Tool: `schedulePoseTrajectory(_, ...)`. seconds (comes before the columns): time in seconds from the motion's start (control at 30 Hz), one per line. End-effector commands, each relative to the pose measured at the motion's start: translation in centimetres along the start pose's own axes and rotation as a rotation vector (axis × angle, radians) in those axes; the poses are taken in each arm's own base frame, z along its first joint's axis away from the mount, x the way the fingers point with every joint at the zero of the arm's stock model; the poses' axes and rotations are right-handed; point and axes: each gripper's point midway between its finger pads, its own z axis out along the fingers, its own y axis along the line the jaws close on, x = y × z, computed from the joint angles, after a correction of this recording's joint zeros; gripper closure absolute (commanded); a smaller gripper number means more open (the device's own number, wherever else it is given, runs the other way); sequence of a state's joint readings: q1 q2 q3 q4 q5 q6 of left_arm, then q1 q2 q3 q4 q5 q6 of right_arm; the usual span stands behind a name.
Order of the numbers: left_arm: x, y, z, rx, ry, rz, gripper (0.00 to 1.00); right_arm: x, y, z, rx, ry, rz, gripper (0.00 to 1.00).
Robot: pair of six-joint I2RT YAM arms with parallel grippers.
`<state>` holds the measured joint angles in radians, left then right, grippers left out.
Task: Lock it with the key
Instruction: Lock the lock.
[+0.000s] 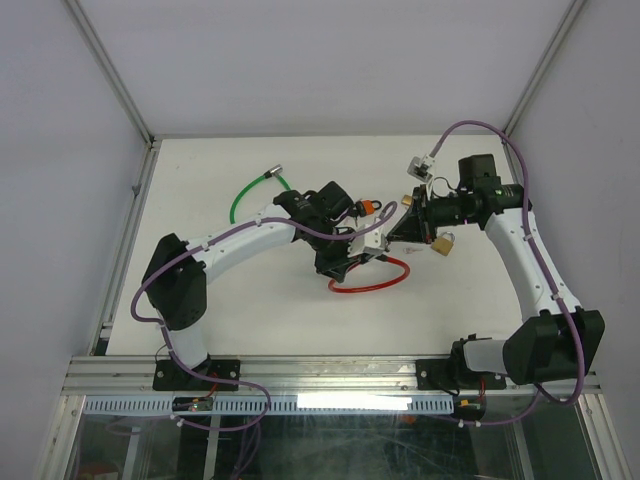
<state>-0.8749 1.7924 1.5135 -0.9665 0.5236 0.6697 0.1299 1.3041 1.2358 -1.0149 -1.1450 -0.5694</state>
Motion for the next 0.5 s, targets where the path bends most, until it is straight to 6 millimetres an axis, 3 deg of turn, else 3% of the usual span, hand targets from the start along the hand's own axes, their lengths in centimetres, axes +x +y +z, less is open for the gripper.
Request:
schedulePoseTrajectory(0.0, -3.0, 0.7, -1.0, -0.006, -0.129, 0.083, 1.00, 0.0, 0.7, -0.4, 0.005, 0.016, -0.177, 1.00)
schedulePoseTrajectory(0.23, -3.3, 0.7, -1.4, 0.016, -0.154, 0.074, 1.00, 0.0, 2.0, -0.7, -0.044, -0.006, -0.412, 1.00)
schedulePoseTrajectory(0.47, -3.4, 0.8, -1.9, 0.031, -0.177, 0.063, 1.00, 1.4, 2.3, -0.9, -0.074, 0.010, -0.801, 1.00)
